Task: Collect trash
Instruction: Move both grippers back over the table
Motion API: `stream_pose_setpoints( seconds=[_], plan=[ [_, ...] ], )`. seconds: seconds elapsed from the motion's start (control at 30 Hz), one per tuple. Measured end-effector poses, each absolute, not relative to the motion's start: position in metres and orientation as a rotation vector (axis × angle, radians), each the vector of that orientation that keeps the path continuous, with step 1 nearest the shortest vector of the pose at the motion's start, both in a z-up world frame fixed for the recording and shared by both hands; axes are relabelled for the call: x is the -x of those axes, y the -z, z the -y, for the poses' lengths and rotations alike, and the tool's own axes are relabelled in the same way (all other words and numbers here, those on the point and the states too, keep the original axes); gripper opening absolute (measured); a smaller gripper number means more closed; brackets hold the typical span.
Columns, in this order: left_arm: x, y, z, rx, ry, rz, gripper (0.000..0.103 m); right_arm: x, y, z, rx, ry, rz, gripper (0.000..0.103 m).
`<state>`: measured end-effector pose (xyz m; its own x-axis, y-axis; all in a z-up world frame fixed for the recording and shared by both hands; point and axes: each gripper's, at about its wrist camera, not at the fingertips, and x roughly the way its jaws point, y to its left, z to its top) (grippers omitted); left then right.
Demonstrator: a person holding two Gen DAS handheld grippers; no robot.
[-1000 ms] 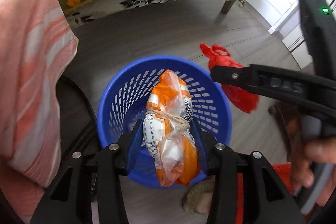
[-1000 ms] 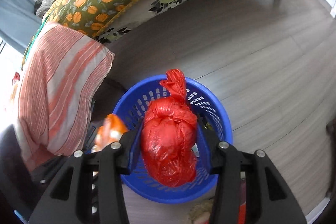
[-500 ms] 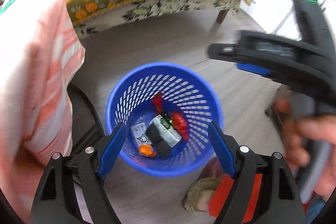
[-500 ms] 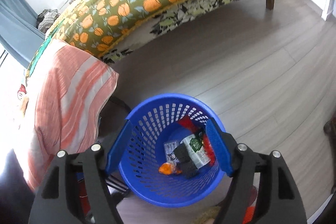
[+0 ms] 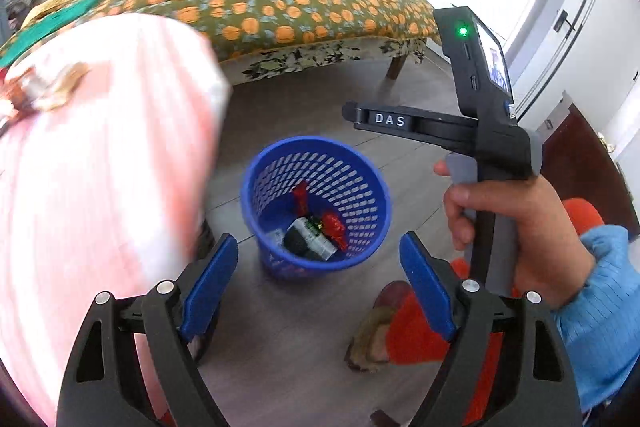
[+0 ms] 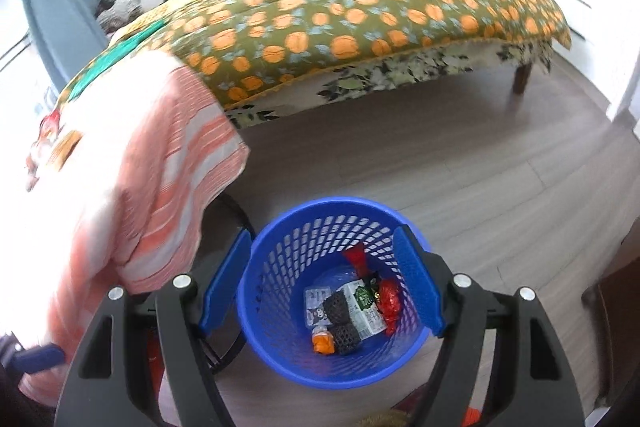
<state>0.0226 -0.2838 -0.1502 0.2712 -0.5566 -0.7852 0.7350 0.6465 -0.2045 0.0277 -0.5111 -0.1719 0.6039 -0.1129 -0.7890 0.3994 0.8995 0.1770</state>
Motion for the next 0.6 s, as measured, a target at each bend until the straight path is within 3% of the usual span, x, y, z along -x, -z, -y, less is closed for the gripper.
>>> stream_pose_setpoints(
  seconds=[0.37, 0.6],
  plan=[
    [-0.067, 0.128, 0.156, -0.116, 0.656, -0.918, 0.085, -0.041, 0.123, 0.378, -0.14, 0.056, -0.796, 0.072],
    [-0.128, 0.122, 0.098, -0.087, 0.489, -0.916, 0.085, -0.076, 0.12, 0.302, -0.056, -0.124, -0.832, 0.072]
  ],
)
